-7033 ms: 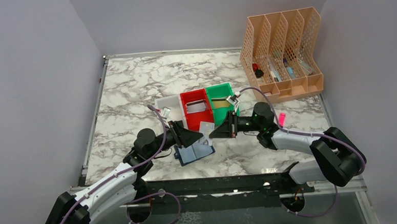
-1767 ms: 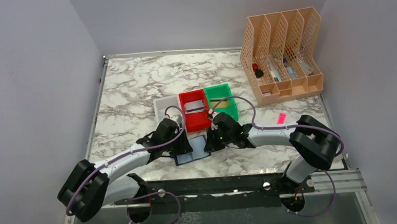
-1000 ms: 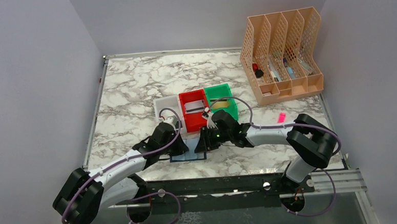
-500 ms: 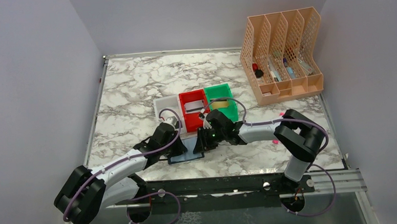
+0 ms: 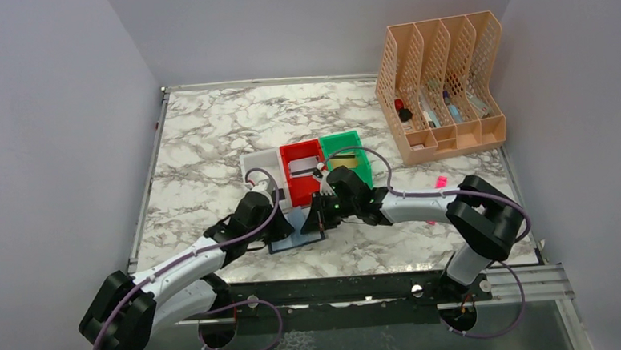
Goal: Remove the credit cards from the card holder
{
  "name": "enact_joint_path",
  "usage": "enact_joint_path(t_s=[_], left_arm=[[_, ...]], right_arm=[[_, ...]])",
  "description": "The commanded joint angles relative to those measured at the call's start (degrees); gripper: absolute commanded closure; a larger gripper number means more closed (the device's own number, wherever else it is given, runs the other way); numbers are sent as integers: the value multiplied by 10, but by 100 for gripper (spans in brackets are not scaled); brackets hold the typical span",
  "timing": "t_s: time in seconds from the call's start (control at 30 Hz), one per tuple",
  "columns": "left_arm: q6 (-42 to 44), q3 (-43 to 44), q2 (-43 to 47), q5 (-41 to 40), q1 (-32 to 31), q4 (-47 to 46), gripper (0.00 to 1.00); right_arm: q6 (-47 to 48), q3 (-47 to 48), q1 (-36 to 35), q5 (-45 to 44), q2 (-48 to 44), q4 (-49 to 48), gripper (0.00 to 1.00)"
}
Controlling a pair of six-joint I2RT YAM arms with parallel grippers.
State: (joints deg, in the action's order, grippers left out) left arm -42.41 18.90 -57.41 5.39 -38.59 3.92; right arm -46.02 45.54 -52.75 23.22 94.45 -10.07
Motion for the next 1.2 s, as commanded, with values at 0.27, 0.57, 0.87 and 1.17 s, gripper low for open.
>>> enact_joint_path(t_s=[0.27,0.57,0.87,1.17], left_arm=[[6,5,48,-25,0,30,69],[14,7,32,-4,0,11,66],[26,26,-15,19,-1,-1,66],[26,25,-27,21,0,-8,65]], right_arm=[[42,36,-3,-124,-61,166,92],[55,4,-3,-157,-98,233,84],[66,34,-3,-208,-92,243,66],[97,45,-3,-125,-63,190,64]])
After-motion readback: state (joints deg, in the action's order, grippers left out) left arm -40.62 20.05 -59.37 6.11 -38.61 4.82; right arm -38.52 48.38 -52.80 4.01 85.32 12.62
